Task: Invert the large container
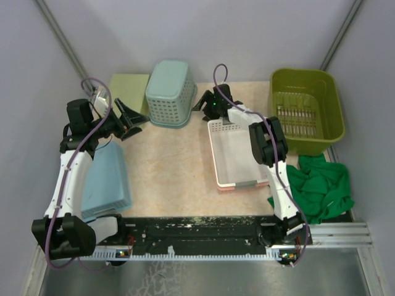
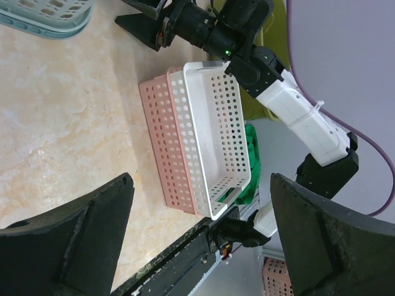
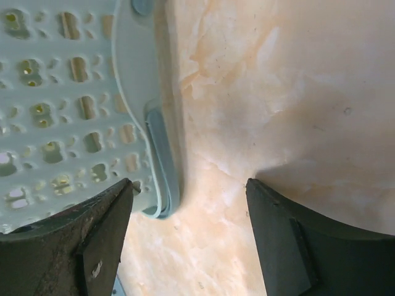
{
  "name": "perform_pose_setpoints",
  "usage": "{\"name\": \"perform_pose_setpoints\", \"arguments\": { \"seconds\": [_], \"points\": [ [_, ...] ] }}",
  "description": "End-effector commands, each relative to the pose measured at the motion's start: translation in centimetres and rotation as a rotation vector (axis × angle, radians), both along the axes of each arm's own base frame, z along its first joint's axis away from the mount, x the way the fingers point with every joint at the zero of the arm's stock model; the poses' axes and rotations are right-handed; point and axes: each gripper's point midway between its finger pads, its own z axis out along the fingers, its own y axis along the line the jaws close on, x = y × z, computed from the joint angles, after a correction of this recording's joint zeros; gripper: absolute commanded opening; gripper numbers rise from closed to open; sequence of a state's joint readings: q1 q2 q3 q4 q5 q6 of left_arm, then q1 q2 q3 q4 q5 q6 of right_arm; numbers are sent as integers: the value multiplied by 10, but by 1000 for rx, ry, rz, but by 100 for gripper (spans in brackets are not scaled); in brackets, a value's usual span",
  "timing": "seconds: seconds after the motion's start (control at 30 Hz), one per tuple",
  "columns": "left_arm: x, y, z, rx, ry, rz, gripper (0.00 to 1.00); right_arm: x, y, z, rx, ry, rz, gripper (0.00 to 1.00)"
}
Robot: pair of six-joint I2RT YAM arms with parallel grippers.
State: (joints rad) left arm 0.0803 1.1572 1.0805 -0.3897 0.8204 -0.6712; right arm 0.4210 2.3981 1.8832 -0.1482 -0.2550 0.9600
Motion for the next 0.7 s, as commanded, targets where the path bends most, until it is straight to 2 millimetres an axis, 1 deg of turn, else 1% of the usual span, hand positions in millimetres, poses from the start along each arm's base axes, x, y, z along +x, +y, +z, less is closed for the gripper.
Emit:
{"name": "perform_pose_setpoints", "arguments": {
  "seconds": [0.0, 0.1, 0.2, 0.27, 0.33, 0.4, 0.47, 0.5, 0.53, 0.63, 0.67],
  "points": [
    [-4, 0, 7, 26, -45, -8, 96, 12, -18, 53, -90, -123, -12, 74],
    [-4, 3, 9, 57, -61, 5, 96, 17, -29, 62, -118, -145, -43, 73],
    [-3, 9, 11, 107, -80, 22, 96, 24, -36, 73, -142, -177, -73, 68],
    [-1, 14, 13, 153, -100, 39, 96, 31, -36, 79, -131, -196, -89, 53],
    [-1, 20, 17, 199, -109, 60, 96, 38, -33, 79, -113, -203, -108, 29],
    [-2, 26, 20, 242, -118, 83, 96, 48, -27, 78, -85, -204, -121, 13],
    [-5, 31, 21, 268, -127, 109, 96, 58, -14, 79, -31, -217, -111, 10],
    [-7, 32, 21, 276, -131, 119, 96, 63, -4, 82, 4, -236, -92, 8],
    [-10, 34, 19, 286, -128, 126, 96, 67, 6, 77, 23, -246, -76, 8],
    [-18, 37, 11, 313, -106, 129, 96, 73, 46, 75, 83, -281, -28, 8],
    [-21, 38, 8, 322, -100, 131, 96, 73, 62, 78, 113, -295, -4, 8]
  ]
}}
